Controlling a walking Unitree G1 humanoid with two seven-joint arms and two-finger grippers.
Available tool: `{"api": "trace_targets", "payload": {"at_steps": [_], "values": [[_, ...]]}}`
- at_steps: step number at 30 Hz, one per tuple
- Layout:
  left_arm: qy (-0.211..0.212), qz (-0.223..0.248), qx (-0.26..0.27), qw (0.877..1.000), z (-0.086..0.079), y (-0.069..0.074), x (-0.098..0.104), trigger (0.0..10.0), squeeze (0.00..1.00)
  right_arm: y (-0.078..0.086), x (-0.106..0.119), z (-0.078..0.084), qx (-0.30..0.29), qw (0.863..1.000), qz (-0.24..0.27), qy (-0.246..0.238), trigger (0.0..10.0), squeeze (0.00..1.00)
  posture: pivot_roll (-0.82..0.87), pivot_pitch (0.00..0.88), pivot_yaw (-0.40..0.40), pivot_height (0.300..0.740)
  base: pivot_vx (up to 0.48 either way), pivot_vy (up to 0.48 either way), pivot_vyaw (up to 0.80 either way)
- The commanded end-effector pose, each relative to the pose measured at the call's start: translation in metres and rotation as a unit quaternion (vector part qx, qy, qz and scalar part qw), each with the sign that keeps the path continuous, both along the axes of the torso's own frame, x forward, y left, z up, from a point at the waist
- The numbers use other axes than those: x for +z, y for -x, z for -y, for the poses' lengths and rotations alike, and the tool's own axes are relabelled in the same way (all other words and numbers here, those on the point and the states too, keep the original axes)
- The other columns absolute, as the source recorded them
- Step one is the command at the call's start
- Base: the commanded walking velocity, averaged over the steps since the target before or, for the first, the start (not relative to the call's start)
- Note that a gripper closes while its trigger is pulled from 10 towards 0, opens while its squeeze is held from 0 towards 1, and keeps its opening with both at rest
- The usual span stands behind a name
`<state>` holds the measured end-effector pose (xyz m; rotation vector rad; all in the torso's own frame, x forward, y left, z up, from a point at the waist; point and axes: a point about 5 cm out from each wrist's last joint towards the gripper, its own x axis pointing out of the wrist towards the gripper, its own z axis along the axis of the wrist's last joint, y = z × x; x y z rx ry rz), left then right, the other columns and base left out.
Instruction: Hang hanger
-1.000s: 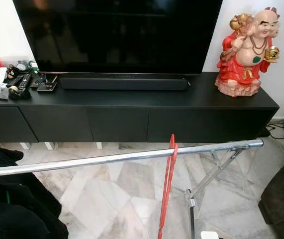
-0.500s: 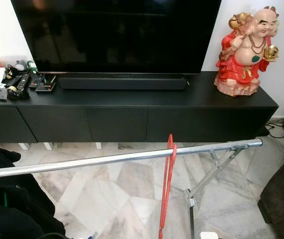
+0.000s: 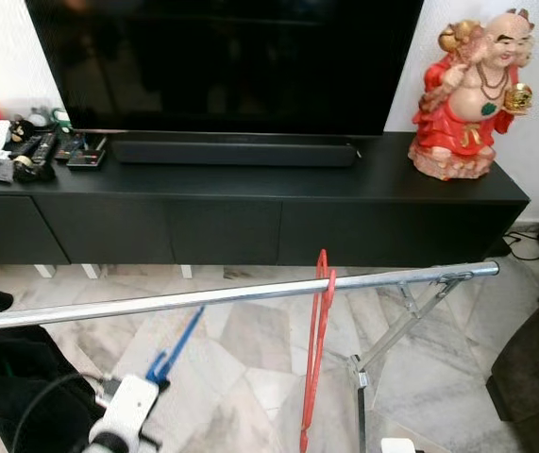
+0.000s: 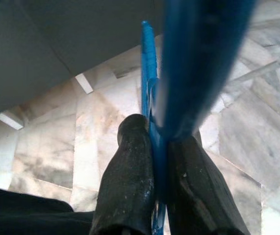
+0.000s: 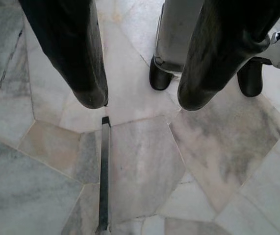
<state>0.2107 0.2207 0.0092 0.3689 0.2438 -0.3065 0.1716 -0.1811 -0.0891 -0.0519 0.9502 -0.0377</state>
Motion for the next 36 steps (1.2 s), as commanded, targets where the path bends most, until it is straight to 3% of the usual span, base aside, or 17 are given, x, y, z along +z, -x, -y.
{"api": "trace_targets", "payload": {"at_steps": [1, 5, 13, 36], "values": [[0.003, 0.010, -0.016, 1.000, 0.000, -0.003, 0.009, 10.0, 0.00, 0.004, -0.002, -0.001, 0.002, 1.000, -0.009, 0.001, 10.0, 0.00, 0.06, 0.070, -0.032, 0.740, 0.000, 0.000, 0.00], [0.015, 0.059, -0.015, 0.998, -0.002, -0.017, 0.035, 10.0, 0.00, 0.003, -0.002, -0.001, 0.011, 1.000, -0.008, 0.005, 10.0, 0.00, 0.06, 0.068, -0.035, 0.740, 0.000, 0.000, 0.00], [0.067, 0.092, -0.007, 0.993, 0.003, -0.036, 0.065, 10.0, 0.00, 0.004, -0.001, 0.002, 0.002, 1.000, -0.007, 0.007, 10.0, 0.00, 0.05, 0.066, -0.038, 0.740, 0.000, 0.000, 0.00], [0.054, 0.107, -0.019, 0.993, 0.000, -0.041, 0.084, 10.0, 0.00, 0.004, -0.002, 0.003, 0.004, 1.000, -0.009, 0.010, 10.0, 0.00, 0.05, 0.074, -0.046, 0.740, 0.000, 0.000, 0.00]]}}
